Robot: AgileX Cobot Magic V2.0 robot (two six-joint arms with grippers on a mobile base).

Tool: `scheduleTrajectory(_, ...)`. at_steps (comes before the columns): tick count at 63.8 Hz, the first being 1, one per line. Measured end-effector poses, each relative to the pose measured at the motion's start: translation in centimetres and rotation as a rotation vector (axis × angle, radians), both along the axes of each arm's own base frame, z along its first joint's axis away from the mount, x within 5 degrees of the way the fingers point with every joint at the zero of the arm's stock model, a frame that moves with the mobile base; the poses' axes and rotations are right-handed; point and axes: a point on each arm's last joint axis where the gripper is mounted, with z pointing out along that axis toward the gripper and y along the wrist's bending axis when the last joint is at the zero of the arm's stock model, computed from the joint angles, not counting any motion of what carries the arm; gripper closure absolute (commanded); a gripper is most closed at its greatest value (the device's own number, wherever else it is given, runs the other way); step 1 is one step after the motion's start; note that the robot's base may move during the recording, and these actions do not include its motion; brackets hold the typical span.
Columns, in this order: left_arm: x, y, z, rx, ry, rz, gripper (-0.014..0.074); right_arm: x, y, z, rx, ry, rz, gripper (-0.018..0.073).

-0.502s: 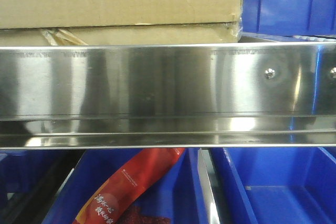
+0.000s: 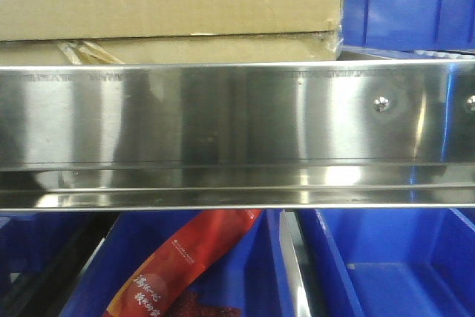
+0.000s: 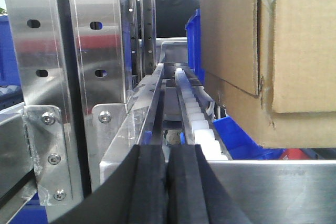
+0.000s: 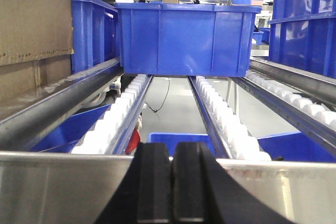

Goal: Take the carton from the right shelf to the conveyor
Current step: 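Move both grippers to the sides of the brown cardboard carton on the shelf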

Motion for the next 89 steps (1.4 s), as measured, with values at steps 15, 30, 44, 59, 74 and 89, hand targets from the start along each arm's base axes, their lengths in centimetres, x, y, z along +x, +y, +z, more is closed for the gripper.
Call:
scheduleTrajectory(15, 0.0, 0.0, 0.0, 0.000, 0.000, 0.000, 0.0594, 0.0, 0.0, 0.2, 0.001, -0.021, -0.002, 0.0625)
scheduleTrajectory(30, 0.0, 0.0, 0.1, 0.001, -0.014, 0.000, 0.0609, 0.0, 0.0, 0.4, 0.005, -0.047, -0.004, 0.0625)
scheduleTrajectory(44, -0.2, 0.0, 1.6, 0.009, -0.160, -0.001, 0.0611, -0.4, 0.0, 2.5, 0.057, -0.087, 0.004, 0.0625)
scheduleTrajectory(59, -2.0, -0.1, 8.4, 0.010, -0.176, 0.000, 0.0589, -2.9, 0.1, 10.6, 0.078, -0.158, 0.040, 0.0610)
scheduleTrajectory(74, -2.0, -0.1, 14.9, 0.003, -0.057, 0.002, 0.0253, -2.6, 0.4, 16.3, 0.105, -0.121, 0.070, 0.0208)
scheduleTrajectory(89, 0.1, -0.1, 17.1, -0.002, 0.027, -0.019, 0.0100, 0.2, 0.6, 17.0, 0.107, -0.023, 0.068, -0.0010)
